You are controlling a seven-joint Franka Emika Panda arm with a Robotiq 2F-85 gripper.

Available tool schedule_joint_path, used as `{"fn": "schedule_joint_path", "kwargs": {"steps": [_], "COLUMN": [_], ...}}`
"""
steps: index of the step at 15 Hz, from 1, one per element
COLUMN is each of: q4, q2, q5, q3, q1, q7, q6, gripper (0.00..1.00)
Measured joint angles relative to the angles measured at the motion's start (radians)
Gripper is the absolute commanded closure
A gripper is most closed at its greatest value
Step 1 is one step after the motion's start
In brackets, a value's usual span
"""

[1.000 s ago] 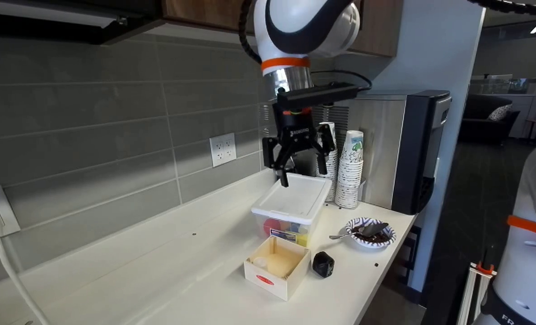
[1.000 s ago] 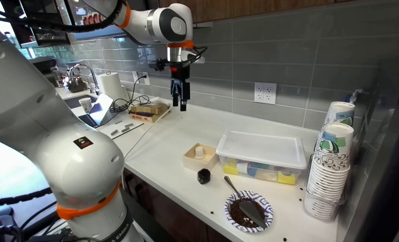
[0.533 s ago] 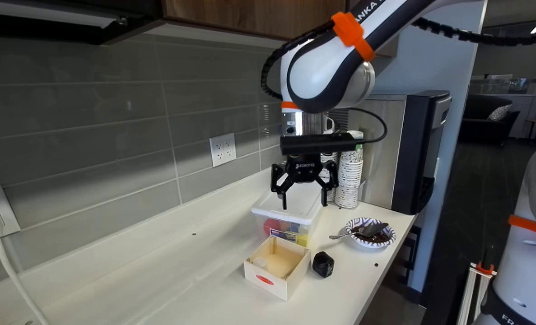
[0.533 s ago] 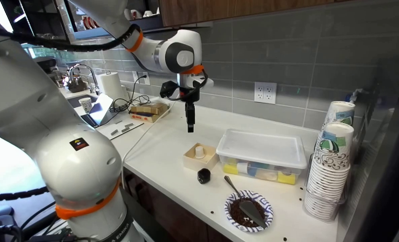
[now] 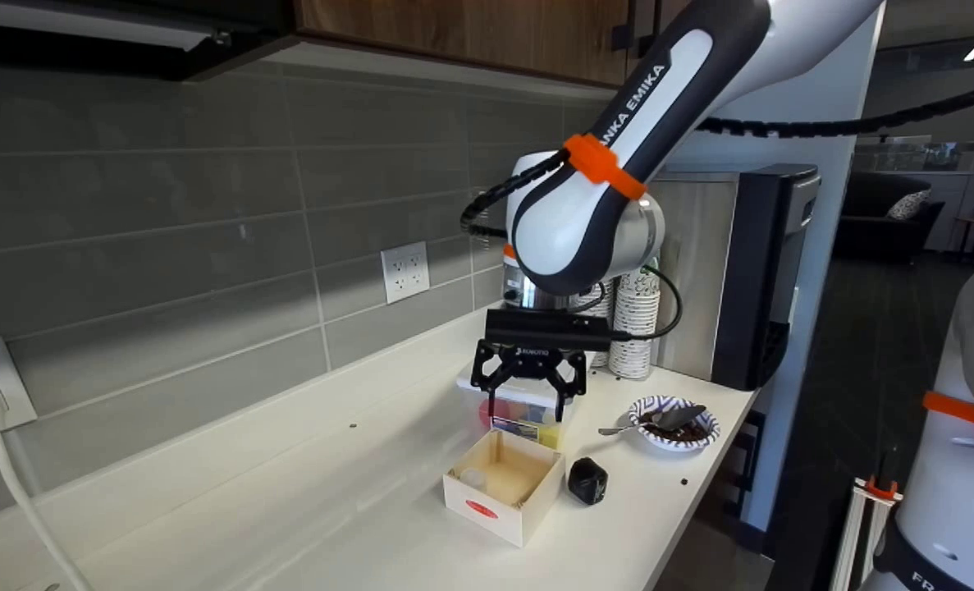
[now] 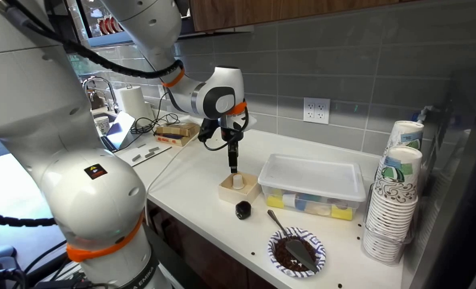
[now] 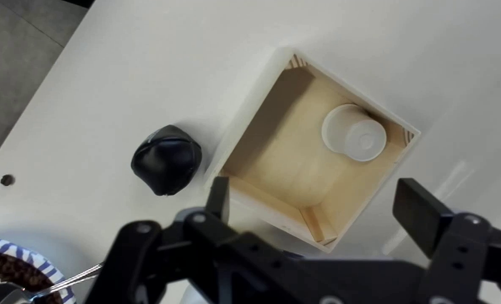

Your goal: Remove the coffee pod from the brown box, then put the black object in the brown box

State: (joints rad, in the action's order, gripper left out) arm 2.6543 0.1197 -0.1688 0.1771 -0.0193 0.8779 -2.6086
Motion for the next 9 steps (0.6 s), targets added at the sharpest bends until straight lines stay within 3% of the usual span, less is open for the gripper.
{"fn": "schedule_joint_path", "kwargs": {"steps": [9], "q4": [-0.038], "q2": [-0.185], "q5": [-0.019], "q3": [-0.012], "q1": [-0.048], "q7": [0.025], "q6": [-0.153], "gripper": [0.00]}}
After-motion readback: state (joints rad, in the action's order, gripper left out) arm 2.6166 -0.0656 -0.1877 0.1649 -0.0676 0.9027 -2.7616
